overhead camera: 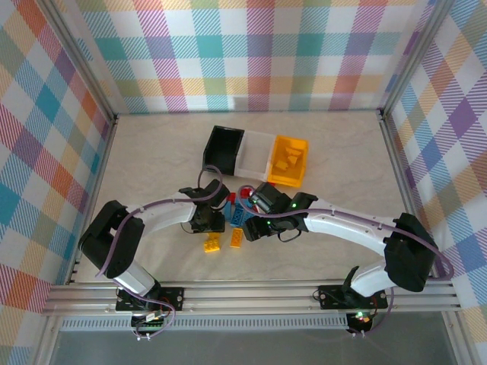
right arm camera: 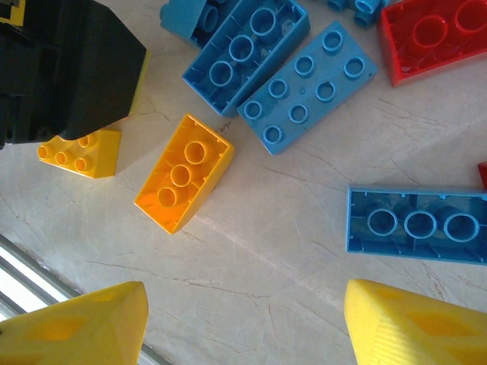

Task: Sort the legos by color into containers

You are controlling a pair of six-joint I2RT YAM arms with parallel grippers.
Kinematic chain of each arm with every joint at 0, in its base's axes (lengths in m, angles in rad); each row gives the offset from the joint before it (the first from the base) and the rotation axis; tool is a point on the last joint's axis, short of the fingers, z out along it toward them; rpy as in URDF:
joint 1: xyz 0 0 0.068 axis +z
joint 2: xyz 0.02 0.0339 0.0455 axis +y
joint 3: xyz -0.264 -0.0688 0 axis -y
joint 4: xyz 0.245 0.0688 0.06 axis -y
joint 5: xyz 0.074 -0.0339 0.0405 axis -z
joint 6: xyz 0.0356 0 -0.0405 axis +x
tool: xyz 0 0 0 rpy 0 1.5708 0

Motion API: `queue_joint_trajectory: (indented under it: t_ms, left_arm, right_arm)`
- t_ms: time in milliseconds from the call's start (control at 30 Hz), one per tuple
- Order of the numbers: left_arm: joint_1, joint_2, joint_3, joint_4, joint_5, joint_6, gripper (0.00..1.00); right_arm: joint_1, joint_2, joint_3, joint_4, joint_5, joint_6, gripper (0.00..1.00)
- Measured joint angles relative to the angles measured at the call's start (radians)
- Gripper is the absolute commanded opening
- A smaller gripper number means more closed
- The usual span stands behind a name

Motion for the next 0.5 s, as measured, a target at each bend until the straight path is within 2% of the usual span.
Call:
queue_joint_trajectory:
  t_ms: [333, 500]
  left_arm:
    - [-0.003, -0.005, -0.019, 0.008, 0.002, -0.016, 0.57]
    - [-0.045, -0.020, -0.036, 0.009, -0.010, -0.037, 0.57]
  right_arm:
    - [0.000, 0.000, -0.002, 0.007, 0.000, -0.001, 0.69]
    - [0.000, 0.013, -0.002, 0.016, -0.001, -0.004, 0.69]
